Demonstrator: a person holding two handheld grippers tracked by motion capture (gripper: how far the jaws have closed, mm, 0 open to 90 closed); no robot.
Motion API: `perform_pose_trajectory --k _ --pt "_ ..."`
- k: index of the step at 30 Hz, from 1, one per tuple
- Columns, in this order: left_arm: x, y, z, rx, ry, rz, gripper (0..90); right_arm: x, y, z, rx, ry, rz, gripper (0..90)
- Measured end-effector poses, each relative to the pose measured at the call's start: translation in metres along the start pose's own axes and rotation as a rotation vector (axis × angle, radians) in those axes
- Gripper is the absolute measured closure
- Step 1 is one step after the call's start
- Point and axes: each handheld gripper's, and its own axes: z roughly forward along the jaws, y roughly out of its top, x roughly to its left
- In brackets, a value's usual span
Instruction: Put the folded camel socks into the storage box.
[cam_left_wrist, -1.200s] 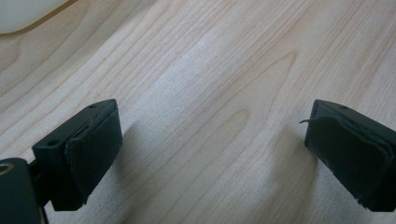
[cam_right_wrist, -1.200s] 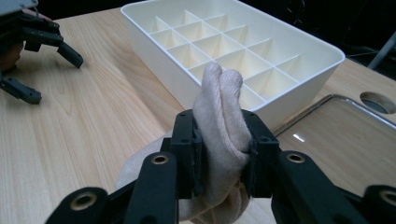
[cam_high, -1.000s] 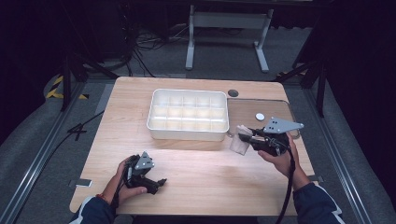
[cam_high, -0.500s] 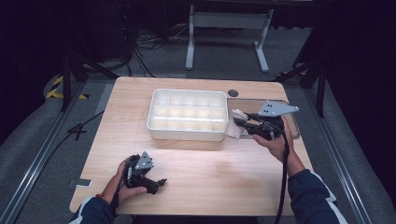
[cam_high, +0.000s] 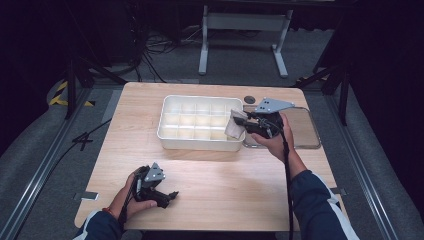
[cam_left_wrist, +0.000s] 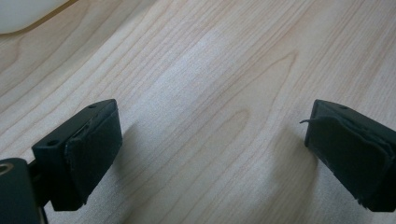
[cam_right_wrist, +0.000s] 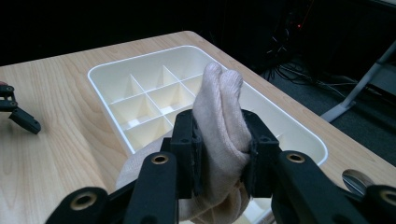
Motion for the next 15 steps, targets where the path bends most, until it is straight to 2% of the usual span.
perform_pose_trajectory --k 15 --pt "0.000 0.000 -0.001 0.002 0.013 0.010 5.1 0.000 0.003 0.029 0.022 0.013 0.005 70.1"
